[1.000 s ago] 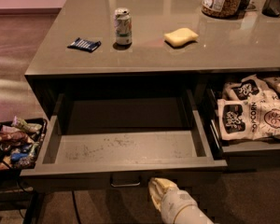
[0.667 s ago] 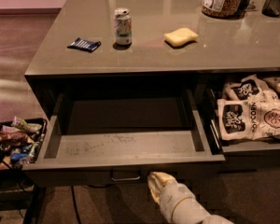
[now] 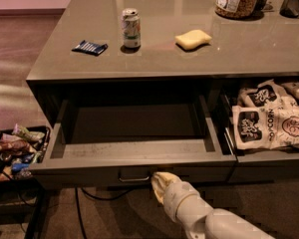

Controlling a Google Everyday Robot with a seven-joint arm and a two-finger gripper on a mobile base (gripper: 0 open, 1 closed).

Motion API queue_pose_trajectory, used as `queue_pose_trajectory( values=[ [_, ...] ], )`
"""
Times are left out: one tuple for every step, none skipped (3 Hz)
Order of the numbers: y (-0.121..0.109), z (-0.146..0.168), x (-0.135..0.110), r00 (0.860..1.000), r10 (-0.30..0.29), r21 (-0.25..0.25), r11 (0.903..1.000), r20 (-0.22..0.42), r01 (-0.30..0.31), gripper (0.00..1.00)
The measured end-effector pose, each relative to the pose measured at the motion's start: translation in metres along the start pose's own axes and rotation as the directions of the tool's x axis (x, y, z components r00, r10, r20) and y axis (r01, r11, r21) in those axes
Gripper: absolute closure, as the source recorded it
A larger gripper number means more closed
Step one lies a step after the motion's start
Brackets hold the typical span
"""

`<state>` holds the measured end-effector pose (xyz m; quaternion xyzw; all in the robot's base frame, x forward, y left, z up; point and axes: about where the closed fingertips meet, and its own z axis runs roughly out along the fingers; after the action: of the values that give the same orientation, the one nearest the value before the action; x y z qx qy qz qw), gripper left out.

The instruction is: Close top drawer

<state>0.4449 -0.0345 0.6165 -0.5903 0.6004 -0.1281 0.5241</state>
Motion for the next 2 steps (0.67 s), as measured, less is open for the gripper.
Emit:
queue_pose_trajectory(
  values=[
    [-0.0095, 0.0214, -0.0107, 0.999, -0.026, -0.024, 0.9994, 0.031, 0.027, 1.0],
    [-0.0095, 0.0214, -0.0107, 0.999, -0.026, -0.024, 0.9994, 0.031, 0.027, 1.0]
  ],
)
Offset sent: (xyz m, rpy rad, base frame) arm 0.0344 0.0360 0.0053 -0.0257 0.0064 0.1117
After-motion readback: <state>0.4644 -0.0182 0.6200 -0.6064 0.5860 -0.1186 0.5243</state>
